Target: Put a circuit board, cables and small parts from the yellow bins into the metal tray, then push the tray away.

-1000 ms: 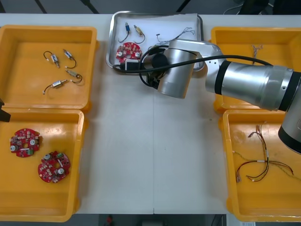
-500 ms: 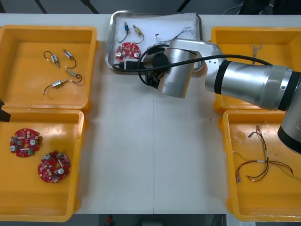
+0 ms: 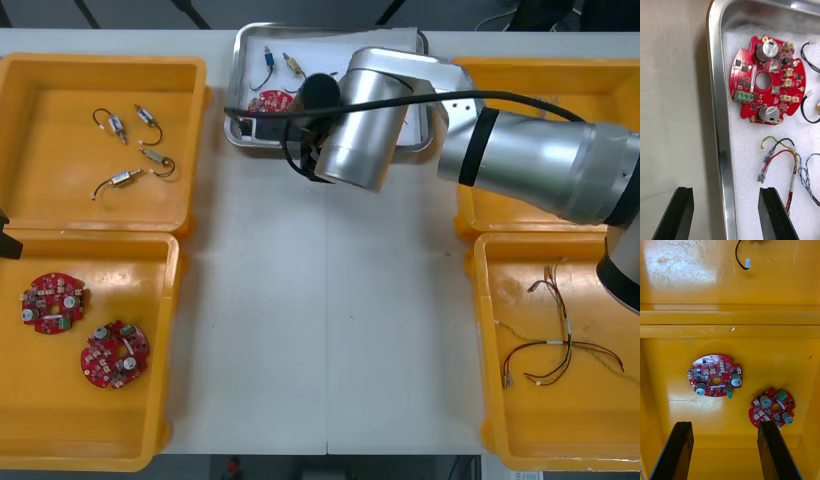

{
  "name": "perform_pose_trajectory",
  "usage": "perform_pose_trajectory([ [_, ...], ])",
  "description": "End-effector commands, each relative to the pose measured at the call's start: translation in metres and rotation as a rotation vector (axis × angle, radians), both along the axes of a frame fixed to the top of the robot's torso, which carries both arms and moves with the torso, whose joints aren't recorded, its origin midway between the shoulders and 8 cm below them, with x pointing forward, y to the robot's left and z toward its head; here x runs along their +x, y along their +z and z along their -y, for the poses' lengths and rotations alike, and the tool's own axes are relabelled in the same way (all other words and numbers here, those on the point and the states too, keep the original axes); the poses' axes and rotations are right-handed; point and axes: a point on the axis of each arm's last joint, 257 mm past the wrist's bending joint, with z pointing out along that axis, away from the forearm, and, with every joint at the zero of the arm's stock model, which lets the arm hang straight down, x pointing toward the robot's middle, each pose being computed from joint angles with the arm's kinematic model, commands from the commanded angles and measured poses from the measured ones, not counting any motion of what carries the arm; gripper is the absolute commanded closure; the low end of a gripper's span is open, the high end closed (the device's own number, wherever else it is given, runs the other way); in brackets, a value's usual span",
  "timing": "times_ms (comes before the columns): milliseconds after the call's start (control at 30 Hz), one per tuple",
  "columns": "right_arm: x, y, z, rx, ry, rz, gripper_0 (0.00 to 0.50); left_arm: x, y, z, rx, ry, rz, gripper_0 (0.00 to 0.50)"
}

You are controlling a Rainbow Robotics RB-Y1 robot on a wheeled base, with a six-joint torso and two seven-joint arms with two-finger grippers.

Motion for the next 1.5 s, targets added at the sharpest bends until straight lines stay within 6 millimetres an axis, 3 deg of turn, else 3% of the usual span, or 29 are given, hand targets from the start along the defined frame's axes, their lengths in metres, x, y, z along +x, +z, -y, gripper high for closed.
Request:
perform_pose_trajectory([
  [33, -0.008, 0.064, 0.005, 0.041, -0.013, 0.010, 0.000, -0.005, 0.001, -0.006, 0.020, 0.030, -0.010, 0.000],
  [367, -0.047, 0.076, 0.058, 0.150, -0.168, -0.150, 0.000, -0.005, 0.001, -0.006, 0.020, 0.030, -0.010, 0.000],
  [567, -0.066, 0.081, 0.100, 0.268, -0.347, -0.191, 0.000, -0.005, 0.001, -0.006, 0.020, 0.030, -0.010, 0.000],
  [967, -0.102, 0.067, 0.198, 0.525, -0.764, -0.280, 0.000, -0.005, 0.001, -0.006, 0.020, 0.030, -0.010, 0.000],
  [1500, -0.137, 0.047, 0.295, 0.749, -1.179, -0.400, 0.000, -0.005, 0.001, -0.006, 0.020, 0.030, -0.010, 0.000],
])
